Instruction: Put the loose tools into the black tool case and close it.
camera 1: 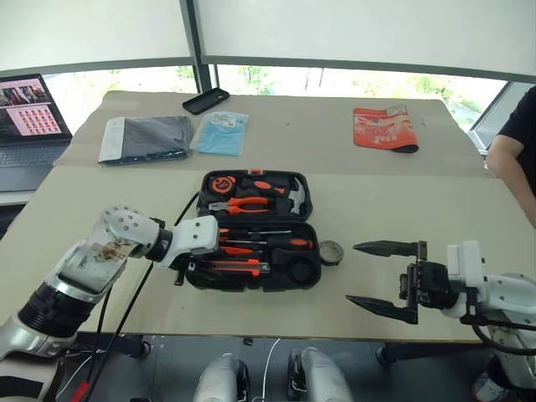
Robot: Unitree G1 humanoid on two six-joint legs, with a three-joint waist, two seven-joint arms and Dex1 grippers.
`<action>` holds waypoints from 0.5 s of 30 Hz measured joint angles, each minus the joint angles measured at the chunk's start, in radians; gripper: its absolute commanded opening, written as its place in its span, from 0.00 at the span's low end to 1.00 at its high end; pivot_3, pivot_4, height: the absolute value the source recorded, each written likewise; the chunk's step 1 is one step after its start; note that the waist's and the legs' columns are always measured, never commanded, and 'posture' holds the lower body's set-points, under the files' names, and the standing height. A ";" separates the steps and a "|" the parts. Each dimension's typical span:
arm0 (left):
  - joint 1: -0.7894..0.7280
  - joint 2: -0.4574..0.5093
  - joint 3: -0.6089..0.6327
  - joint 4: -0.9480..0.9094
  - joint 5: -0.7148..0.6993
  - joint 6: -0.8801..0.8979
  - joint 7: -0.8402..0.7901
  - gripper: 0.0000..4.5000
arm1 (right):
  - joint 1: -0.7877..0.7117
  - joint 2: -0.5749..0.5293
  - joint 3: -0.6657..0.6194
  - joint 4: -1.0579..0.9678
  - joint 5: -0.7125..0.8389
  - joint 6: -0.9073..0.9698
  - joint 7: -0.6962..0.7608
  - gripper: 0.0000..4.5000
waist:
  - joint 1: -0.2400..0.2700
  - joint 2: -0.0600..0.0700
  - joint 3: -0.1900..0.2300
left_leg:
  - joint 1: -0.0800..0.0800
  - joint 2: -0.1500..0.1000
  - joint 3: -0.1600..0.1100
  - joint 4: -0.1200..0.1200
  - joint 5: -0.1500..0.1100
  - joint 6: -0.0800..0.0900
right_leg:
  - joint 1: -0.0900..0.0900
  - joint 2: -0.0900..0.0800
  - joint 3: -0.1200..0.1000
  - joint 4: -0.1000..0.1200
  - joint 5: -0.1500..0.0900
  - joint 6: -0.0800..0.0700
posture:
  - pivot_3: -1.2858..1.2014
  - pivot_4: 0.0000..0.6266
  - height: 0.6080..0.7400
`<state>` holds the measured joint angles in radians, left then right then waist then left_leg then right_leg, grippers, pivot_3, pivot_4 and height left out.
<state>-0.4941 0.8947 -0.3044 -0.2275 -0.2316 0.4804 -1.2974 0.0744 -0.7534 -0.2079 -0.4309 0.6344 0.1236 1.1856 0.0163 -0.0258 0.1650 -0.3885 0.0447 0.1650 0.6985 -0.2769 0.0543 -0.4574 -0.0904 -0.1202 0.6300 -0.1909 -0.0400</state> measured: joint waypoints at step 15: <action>0.021 -0.073 -0.036 -0.014 0.073 -0.017 0.071 0.36 | -0.058 0.015 0.055 0.002 0.000 0.025 -0.013 1.00 | 0.007 0.000 0.000 | 0.001 0.000 0.000 0.002 -0.001 0.001 | 0.002 -0.001 0.000 0.000 0.000 0.000 | 0.52 0.24 1.00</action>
<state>-0.4730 0.8216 -0.3402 -0.2414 -0.1583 0.4639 -1.2264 0.0166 -0.7380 -0.1525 -0.4288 0.6345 0.1490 1.1724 0.0229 -0.0256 0.1647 -0.3876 0.0442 0.1648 0.7004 -0.2777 0.0558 -0.4555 -0.0915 -0.1200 0.6303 -0.1908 -0.0397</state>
